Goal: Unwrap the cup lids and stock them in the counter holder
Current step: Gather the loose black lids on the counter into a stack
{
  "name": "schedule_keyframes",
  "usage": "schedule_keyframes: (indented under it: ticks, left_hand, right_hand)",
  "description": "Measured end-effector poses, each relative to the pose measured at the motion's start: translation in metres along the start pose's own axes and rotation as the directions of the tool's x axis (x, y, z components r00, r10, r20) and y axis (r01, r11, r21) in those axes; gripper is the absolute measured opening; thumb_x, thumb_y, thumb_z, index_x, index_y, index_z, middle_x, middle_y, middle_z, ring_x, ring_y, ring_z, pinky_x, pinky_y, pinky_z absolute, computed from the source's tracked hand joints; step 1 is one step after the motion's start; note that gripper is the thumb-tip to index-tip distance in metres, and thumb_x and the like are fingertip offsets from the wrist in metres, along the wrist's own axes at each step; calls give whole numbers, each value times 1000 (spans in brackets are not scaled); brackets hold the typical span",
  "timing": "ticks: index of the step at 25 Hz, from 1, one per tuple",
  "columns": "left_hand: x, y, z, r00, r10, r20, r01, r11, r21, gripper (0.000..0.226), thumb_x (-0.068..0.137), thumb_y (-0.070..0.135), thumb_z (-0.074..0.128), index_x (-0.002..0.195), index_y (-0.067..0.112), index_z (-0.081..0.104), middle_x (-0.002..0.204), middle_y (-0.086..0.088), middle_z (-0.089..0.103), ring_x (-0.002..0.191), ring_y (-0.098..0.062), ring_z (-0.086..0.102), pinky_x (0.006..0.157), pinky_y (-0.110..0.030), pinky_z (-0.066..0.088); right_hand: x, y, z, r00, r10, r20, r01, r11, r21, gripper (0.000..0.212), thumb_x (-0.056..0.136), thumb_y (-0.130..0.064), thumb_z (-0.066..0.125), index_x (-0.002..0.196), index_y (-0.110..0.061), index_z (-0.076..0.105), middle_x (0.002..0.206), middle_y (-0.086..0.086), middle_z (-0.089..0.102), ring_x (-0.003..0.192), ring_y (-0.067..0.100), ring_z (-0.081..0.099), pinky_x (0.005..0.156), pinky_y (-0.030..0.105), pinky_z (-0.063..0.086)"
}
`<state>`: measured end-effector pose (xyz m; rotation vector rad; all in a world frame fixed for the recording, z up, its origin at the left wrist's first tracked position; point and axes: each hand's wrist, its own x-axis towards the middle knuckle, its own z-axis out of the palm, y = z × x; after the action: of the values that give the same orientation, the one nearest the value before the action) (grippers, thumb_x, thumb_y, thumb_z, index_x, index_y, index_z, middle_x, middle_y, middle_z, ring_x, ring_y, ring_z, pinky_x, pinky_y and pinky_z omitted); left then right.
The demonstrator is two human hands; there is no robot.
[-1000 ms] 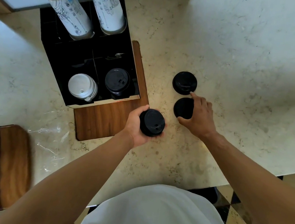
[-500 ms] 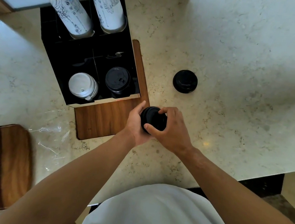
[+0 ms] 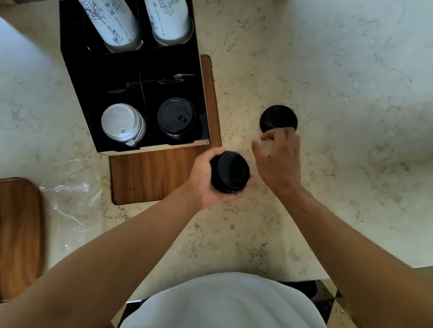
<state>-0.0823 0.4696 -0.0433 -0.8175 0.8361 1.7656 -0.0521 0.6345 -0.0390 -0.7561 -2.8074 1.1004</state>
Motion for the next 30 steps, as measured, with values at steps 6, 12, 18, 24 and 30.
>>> schedule_keyframes:
  ticks: [6,12,18,24,30]
  left_hand:
    - [4,7,2,998,-25,65,29,998,-59,35,78,37,72,102,12,72,120,-18,63,103,-40,65,87,-47,53]
    - [3,10,-3,998,-25,57,29,997,-69,37,82,42,71,101,11,74,119,-20,67,109,-41,65,90,-50,54]
    - [-8,7,-9,999,34,19,-34,999,-1,49,89,56,61,110,16,80,114,-18,75,99,-36,74,90,-52,57]
    - [-30,-3,-21,999,16,36,-17,1000,24,58,86,64,61,99,11,82,107,-16,77,96,-32,76,79,-42,62]
    - [-48,-9,-32,998,48,33,-49,998,37,56,87,62,62,97,11,82,103,-17,78,92,-35,76,74,-43,62]
  right_hand:
    - [77,18,-10,988,151,34,-127,916,-380,88,75,-65,73,143,-17,42,143,16,38,132,37,38,110,49,37]
    - [65,12,-4,992,70,109,-54,989,-139,90,74,-54,80,147,-21,38,143,13,41,131,32,39,107,40,40]
    - [-19,-15,-11,914,-277,298,213,950,229,67,65,-57,83,116,-45,41,125,-10,53,114,11,53,83,12,41]
    - [-53,-20,-11,820,-386,422,338,922,187,64,67,-57,80,120,-35,50,133,-9,51,120,14,43,96,21,41]
    - [-69,-27,-7,801,-405,441,346,914,211,67,66,-59,81,121,-34,50,135,-8,52,120,12,42,94,21,43]
